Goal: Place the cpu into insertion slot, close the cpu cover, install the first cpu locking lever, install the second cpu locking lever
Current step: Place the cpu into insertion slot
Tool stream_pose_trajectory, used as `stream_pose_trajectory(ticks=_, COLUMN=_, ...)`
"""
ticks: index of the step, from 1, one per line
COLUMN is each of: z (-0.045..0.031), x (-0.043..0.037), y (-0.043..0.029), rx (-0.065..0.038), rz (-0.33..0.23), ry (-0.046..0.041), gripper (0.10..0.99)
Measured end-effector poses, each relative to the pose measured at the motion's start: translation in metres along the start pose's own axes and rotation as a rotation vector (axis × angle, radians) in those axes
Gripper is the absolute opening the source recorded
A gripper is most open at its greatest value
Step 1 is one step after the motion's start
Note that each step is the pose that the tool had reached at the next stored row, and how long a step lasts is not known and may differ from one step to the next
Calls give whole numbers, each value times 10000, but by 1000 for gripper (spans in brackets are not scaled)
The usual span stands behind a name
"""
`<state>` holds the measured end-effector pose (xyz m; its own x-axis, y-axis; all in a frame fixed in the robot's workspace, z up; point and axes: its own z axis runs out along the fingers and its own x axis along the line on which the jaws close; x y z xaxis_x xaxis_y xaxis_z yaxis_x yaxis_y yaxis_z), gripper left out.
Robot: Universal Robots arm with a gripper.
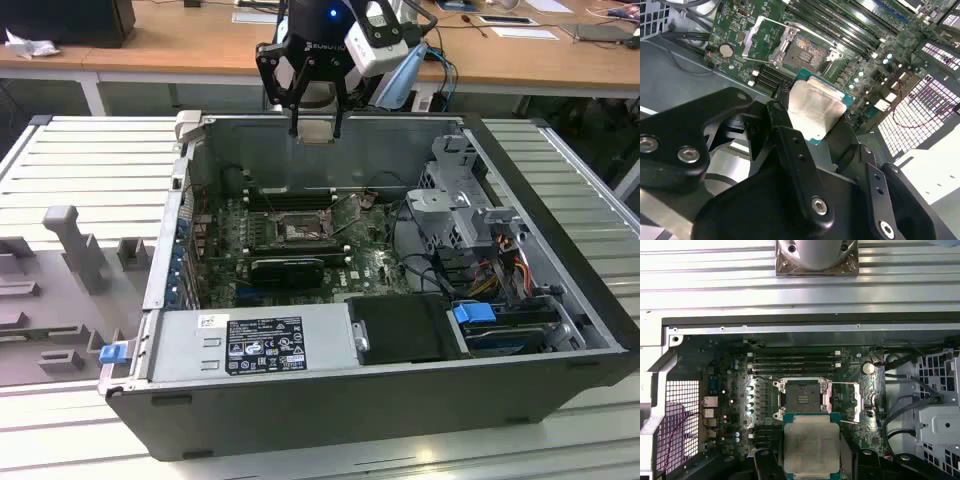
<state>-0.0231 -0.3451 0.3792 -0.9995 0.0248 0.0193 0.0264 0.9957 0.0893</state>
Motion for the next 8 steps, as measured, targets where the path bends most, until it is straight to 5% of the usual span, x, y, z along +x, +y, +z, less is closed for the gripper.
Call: stream_pose_trajectory(ticks=8, z=0, x=1, y=0, rx=-7, rz=358, ry=-32, gripper=541)
